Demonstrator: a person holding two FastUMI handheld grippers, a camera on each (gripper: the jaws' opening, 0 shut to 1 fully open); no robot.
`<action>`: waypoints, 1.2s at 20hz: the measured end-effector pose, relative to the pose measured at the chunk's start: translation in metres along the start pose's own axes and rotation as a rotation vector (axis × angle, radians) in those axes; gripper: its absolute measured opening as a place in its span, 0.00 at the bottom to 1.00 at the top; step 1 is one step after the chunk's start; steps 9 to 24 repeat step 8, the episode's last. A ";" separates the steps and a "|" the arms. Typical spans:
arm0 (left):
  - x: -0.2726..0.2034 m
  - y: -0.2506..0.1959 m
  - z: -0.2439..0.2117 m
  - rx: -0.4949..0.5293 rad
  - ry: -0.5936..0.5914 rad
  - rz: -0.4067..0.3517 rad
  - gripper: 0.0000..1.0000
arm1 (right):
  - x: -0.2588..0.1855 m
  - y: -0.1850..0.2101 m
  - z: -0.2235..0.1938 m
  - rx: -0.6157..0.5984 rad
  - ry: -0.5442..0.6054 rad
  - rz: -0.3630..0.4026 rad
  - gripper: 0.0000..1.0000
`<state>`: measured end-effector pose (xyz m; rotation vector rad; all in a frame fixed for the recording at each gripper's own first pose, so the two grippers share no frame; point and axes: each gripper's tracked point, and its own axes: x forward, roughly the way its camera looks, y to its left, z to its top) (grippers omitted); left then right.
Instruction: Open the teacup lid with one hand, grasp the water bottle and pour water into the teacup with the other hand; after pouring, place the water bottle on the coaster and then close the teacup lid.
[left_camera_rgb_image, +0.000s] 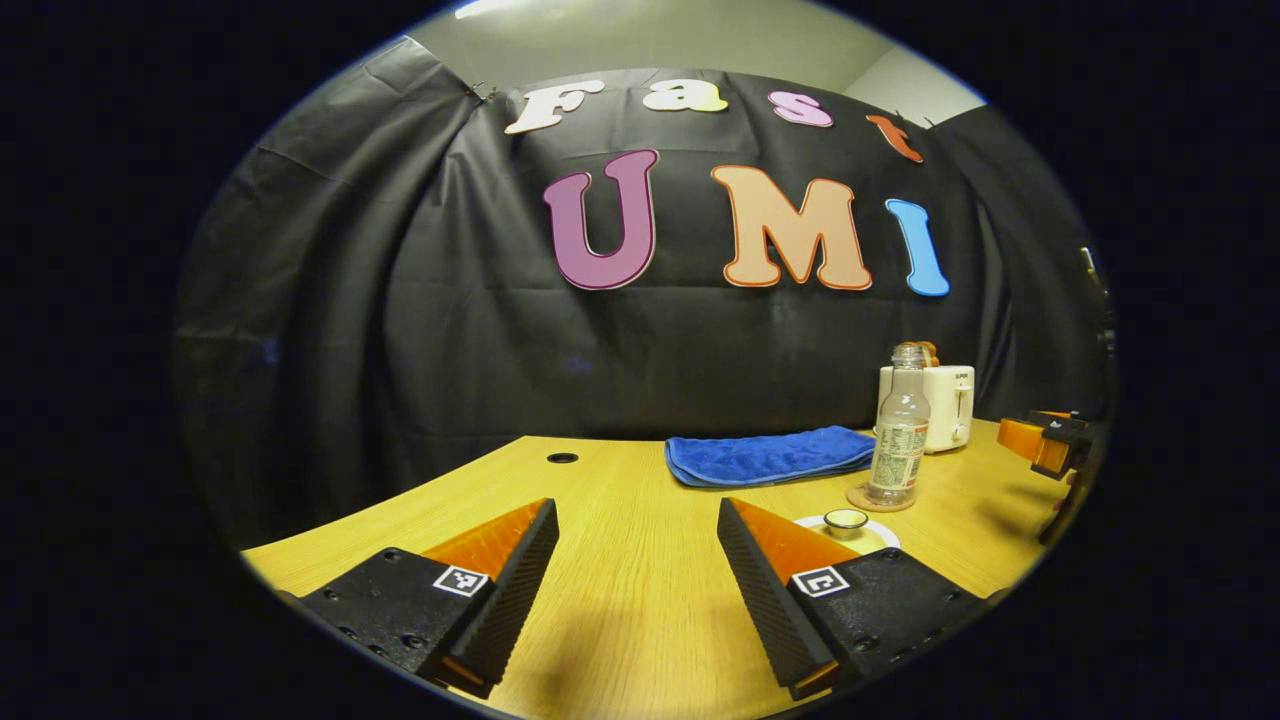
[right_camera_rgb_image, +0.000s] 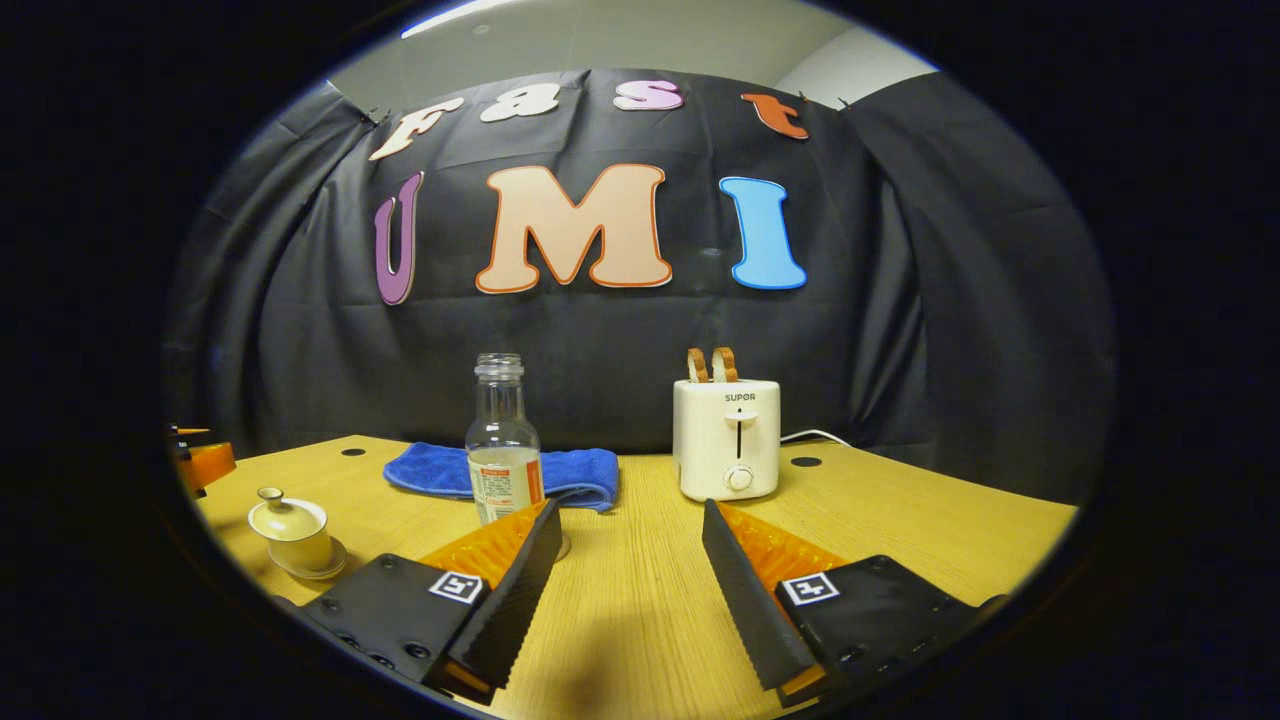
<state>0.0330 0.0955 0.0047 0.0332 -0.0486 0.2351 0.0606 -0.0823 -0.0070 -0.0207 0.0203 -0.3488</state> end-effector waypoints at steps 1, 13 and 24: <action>0.000 0.001 0.000 0.001 0.001 0.000 0.94 | 0.001 -0.001 -0.001 0.000 0.000 0.000 0.92; 0.000 0.001 0.000 0.000 0.000 0.002 0.94 | 0.002 0.000 -0.001 -0.001 0.001 0.007 0.92; 0.000 0.001 0.000 0.000 0.000 0.002 0.94 | 0.002 0.000 -0.001 -0.001 0.001 0.007 0.92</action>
